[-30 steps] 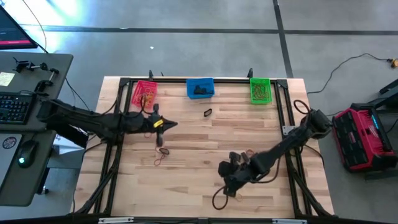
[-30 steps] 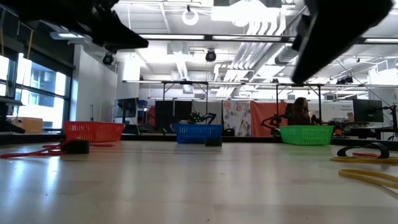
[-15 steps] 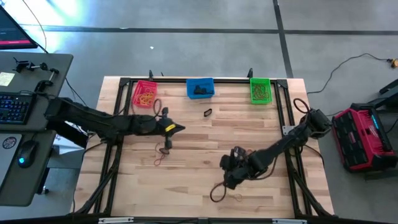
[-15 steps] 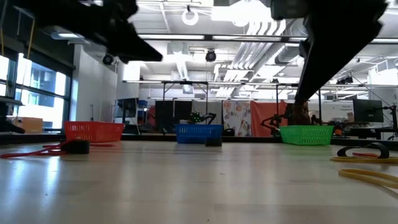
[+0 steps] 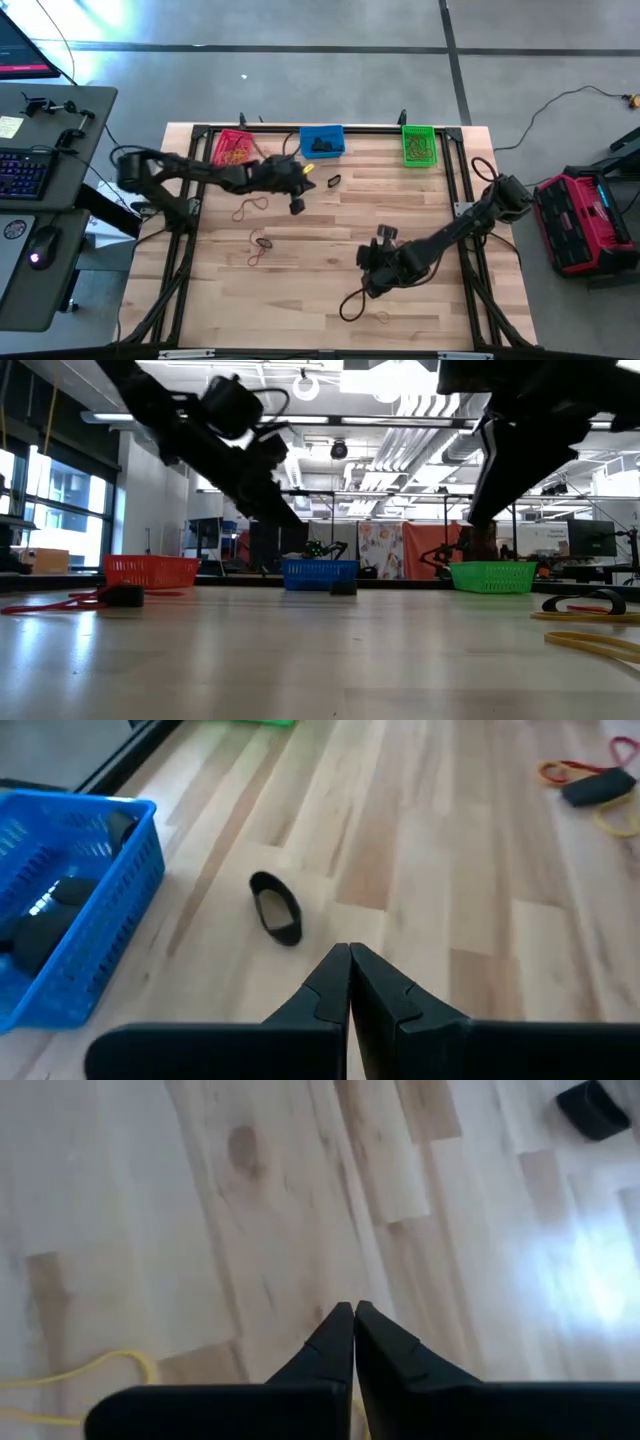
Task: Sort rubber bands into baskets
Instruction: Put the top black rubber band into the blue bin
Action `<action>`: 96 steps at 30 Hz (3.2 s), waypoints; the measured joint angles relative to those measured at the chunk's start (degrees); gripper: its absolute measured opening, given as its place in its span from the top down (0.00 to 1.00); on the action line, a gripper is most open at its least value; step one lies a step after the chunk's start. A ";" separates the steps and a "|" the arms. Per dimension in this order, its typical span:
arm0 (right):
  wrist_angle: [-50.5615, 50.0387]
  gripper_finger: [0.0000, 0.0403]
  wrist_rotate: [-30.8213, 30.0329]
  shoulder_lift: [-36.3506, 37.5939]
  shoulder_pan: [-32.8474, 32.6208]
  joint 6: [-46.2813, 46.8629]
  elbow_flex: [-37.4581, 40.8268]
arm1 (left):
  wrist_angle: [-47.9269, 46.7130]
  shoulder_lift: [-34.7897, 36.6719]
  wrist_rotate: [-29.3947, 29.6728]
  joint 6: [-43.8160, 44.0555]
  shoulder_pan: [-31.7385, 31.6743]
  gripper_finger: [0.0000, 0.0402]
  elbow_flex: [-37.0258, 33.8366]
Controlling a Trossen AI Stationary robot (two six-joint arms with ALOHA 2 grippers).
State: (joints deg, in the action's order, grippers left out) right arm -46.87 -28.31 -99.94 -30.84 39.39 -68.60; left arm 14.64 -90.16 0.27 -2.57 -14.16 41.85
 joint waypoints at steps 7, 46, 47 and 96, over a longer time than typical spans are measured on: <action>0.81 1.00 -0.92 -0.02 2.37 -3.70 0.07 | -6.58 -8.66 -3.06 -0.75 -2.80 0.99 8.41; 31.29 1.00 -5.84 0.13 2.12 -4.75 15.26 | -7.70 -26.37 7.13 -1.05 -2.34 0.55 22.05; 31.40 1.00 -5.86 0.15 1.89 -4.79 15.26 | -7.48 -26.37 7.16 -0.78 -2.38 0.57 22.05; 38.49 1.00 -6.88 0.17 6.58 -13.81 15.19 | -26.11 -14.45 -3.93 -11.05 -19.10 1.00 30.24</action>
State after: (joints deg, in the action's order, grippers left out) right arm -8.38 -35.19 -99.77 -24.26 25.58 -53.41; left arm -11.47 -104.61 -3.67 -13.62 -33.26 72.09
